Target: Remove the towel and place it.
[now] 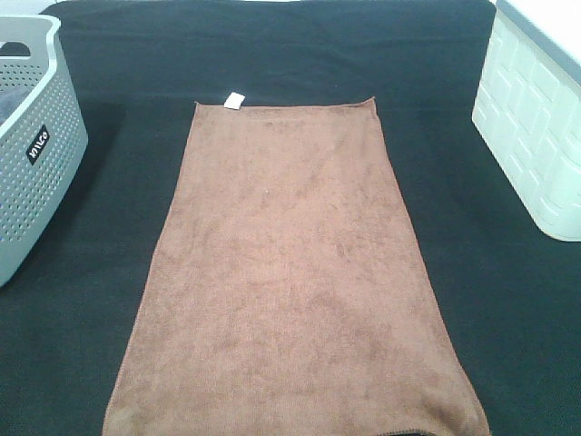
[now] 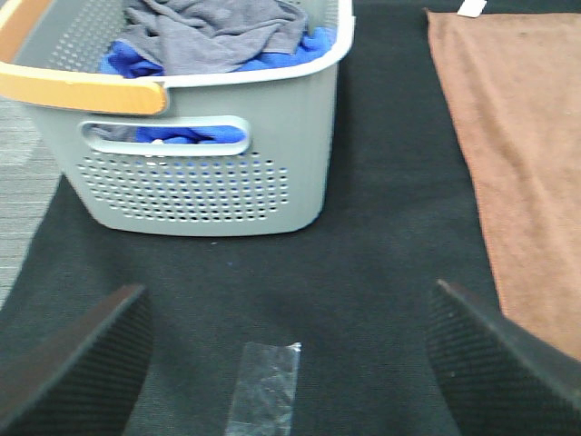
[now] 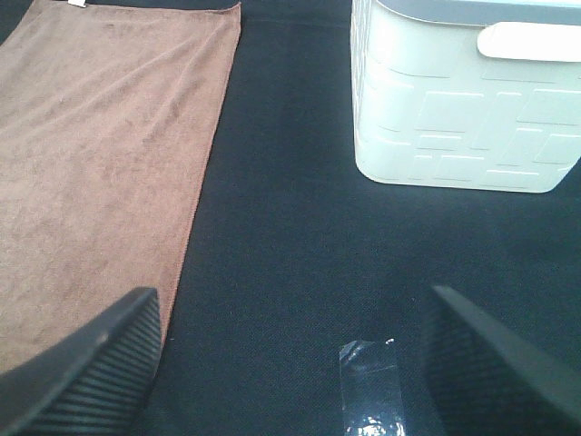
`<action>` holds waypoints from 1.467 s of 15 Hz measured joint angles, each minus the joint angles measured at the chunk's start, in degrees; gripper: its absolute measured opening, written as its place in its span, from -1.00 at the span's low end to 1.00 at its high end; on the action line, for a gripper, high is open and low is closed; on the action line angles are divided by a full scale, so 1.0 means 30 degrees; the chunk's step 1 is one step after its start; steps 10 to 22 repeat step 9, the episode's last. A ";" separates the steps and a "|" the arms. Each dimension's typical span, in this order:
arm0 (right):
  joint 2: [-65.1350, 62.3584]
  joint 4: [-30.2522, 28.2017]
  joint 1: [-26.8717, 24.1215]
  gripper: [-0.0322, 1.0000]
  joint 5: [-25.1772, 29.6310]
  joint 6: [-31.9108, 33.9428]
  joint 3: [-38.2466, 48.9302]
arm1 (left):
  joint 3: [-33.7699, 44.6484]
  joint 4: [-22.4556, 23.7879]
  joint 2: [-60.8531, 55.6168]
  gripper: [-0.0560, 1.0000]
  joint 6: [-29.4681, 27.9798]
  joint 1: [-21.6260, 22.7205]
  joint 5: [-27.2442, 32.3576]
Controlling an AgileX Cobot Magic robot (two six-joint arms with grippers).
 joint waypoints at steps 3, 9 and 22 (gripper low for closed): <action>0.0000 0.0000 0.0000 0.53 0.0000 0.0000 0.0000 | 0.0000 -0.0363 0.0000 0.55 0.0000 0.0000 0.0000; 0.0000 0.0000 0.0000 0.53 0.0000 0.0000 0.0000 | 0.0000 -0.0649 0.0000 0.55 0.0000 0.0000 0.0000; 0.0000 0.0000 0.0000 0.53 0.0000 0.0000 0.0000 | 0.0000 -0.0649 0.0000 0.55 0.0000 0.0000 0.0000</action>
